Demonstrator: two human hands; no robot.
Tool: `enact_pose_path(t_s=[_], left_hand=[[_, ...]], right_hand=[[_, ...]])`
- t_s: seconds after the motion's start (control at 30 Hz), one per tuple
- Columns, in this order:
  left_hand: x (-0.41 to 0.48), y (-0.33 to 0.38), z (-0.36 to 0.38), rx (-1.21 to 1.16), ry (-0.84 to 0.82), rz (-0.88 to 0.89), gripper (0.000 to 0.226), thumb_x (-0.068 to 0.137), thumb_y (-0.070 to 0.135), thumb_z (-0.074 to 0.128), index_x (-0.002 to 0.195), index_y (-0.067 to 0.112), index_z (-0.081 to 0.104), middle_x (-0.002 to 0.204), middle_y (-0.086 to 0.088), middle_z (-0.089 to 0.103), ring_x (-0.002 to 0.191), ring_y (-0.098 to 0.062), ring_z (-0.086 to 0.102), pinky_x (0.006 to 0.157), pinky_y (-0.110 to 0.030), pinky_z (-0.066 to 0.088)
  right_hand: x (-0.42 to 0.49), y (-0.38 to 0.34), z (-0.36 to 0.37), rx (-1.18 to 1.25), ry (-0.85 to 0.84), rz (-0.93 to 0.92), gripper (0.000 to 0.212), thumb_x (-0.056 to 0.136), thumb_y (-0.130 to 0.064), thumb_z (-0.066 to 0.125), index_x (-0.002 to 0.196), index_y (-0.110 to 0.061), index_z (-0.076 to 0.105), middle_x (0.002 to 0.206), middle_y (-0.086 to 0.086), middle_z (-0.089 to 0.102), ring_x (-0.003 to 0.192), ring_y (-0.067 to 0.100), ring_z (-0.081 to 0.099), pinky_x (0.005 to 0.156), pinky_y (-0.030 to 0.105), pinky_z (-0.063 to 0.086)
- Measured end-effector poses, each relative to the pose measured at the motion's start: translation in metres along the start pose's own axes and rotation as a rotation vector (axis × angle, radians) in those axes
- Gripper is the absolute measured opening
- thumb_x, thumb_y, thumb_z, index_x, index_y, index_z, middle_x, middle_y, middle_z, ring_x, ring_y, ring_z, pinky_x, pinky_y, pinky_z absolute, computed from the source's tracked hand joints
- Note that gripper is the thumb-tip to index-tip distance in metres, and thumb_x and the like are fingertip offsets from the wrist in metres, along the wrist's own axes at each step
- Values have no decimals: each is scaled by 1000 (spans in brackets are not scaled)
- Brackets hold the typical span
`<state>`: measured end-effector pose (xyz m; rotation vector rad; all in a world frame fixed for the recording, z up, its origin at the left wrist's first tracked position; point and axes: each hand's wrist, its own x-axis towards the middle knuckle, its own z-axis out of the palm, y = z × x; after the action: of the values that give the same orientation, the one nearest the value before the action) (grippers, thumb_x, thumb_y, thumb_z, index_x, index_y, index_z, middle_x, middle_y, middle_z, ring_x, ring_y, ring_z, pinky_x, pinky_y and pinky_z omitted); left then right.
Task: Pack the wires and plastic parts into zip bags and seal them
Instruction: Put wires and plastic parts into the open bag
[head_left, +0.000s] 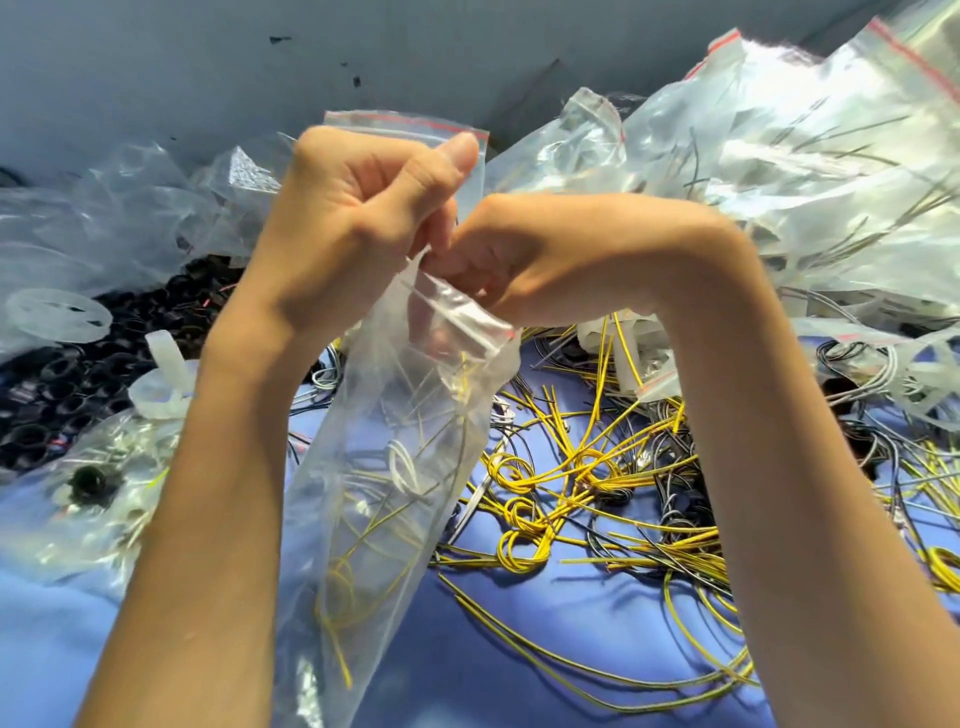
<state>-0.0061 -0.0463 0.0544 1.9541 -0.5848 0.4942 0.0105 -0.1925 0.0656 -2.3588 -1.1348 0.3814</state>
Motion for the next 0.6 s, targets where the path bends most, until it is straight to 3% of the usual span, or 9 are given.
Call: enact_pose_path(t_s=[0.07, 0.17, 0.33, 0.4, 0.47, 0.6], left_hand=[[1, 1, -1, 1, 25, 0, 44, 92, 26, 51, 50, 14, 51, 38, 12, 41, 40, -2, 32, 46, -15, 24], [2, 0, -7, 30, 67, 16, 46, 91, 29, 52, 48, 14, 51, 40, 5, 39, 43, -6, 30, 46, -21, 23], [-1, -4, -14, 183, 72, 40, 43, 90, 32, 57, 50, 16, 50, 51, -21, 36, 51, -31, 28, 51, -35, 22], [-2, -5, -16, 220, 71, 35, 43, 89, 30, 59, 51, 13, 49, 51, -26, 36, 49, -24, 27, 50, -33, 21], [-3, -7, -19, 243, 79, 29, 43, 89, 31, 60, 51, 13, 49, 49, -20, 35, 45, -10, 26, 46, -25, 19], [-5, -10, -31, 267, 143, 3, 46, 89, 35, 60, 49, 15, 48, 50, -8, 37, 41, -7, 25, 42, -18, 17]], right_hand=[[1, 0, 0, -38, 13, 9, 22, 84, 0, 50, 97, 0, 68, 82, 13, 69, 68, 8, 55, 60, 28, 47], [0, -2, -1, 14, 85, 12, 24, 87, 0, 49, 99, -4, 69, 76, 6, 67, 63, 5, 55, 59, 21, 46], [1, 1, -2, -38, 88, 75, 12, 88, -10, 58, 89, -18, 66, 76, 1, 68, 68, 9, 65, 65, 23, 50], [2, 2, -1, -55, 103, 99, 15, 88, -12, 55, 88, -23, 65, 70, -6, 65, 65, 3, 63, 64, 19, 51], [2, 3, -2, -28, 134, 113, 14, 90, -16, 53, 94, -21, 66, 65, -11, 62, 60, -2, 61, 60, 15, 50], [0, 7, -6, -19, 211, 120, 22, 94, -38, 55, 106, -24, 66, 62, -16, 63, 56, -7, 60, 48, 9, 43]])
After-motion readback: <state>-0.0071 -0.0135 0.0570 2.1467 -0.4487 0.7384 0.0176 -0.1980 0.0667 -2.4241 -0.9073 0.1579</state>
